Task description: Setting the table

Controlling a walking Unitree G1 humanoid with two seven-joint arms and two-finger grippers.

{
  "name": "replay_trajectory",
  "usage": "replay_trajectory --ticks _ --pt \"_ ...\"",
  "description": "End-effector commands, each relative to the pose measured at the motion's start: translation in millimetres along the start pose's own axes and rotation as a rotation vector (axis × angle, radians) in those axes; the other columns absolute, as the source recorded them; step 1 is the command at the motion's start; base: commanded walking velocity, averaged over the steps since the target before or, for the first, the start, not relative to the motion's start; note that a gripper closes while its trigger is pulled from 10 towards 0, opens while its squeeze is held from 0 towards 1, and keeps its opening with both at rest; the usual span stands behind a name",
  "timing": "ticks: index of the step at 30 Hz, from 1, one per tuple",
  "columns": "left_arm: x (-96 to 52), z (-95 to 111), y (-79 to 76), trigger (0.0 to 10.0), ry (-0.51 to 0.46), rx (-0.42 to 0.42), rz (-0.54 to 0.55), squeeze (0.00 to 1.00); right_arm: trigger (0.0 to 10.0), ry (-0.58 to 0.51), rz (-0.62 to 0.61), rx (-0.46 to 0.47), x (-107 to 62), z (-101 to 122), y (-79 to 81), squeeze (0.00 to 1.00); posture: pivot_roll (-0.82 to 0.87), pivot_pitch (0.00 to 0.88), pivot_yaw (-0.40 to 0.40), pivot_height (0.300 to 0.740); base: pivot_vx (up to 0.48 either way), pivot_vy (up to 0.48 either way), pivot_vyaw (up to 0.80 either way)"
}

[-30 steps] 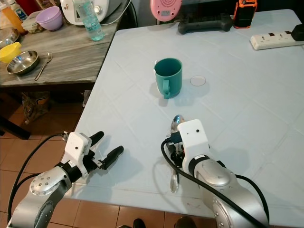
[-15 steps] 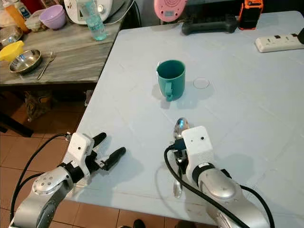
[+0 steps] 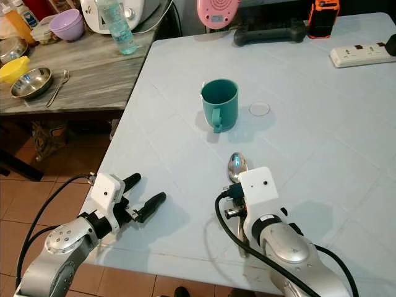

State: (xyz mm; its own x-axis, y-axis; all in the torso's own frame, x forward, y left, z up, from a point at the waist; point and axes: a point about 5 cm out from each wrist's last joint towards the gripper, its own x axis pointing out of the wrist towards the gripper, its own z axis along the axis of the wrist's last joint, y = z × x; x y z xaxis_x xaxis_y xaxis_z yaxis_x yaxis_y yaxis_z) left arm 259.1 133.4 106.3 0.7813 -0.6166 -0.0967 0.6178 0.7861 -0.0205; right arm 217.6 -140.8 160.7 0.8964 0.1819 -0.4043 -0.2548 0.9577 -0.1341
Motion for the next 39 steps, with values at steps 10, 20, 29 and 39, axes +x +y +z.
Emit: replay_trajectory --ticks 10,20,29,39 --pt "0.2 -4 1.4 10.0 0.028 -0.003 0.012 0.0 0.0 0.334 -0.007 0.087 16.9 -66 -6.3 0.0 -0.37 0.25 0.254 0.74 0.0 0.0 0.0" --pt "0.8 -3 2.4 10.0 0.017 -0.001 0.032 0.0 0.0 0.3 -0.012 0.116 28.2 -62 -13.2 0.0 -0.36 0.237 0.248 0.74 0.0 0.0 0.0" --pt "2.6 5 9.5 10.0 -0.043 0.0 0.117 0.0 0.0 0.03 -0.026 -0.003 34.8 -25 -12.5 0.0 -0.35 0.223 0.236 0.74 0.0 0.0 0.0" --pt "5.8 11 14.4 10.0 -0.097 -0.011 0.204 0.0 0.0 -0.168 -0.062 -0.092 36.1 -3 -8.3 0.0 -0.35 0.204 0.226 0.74 0.0 0.0 0.0"
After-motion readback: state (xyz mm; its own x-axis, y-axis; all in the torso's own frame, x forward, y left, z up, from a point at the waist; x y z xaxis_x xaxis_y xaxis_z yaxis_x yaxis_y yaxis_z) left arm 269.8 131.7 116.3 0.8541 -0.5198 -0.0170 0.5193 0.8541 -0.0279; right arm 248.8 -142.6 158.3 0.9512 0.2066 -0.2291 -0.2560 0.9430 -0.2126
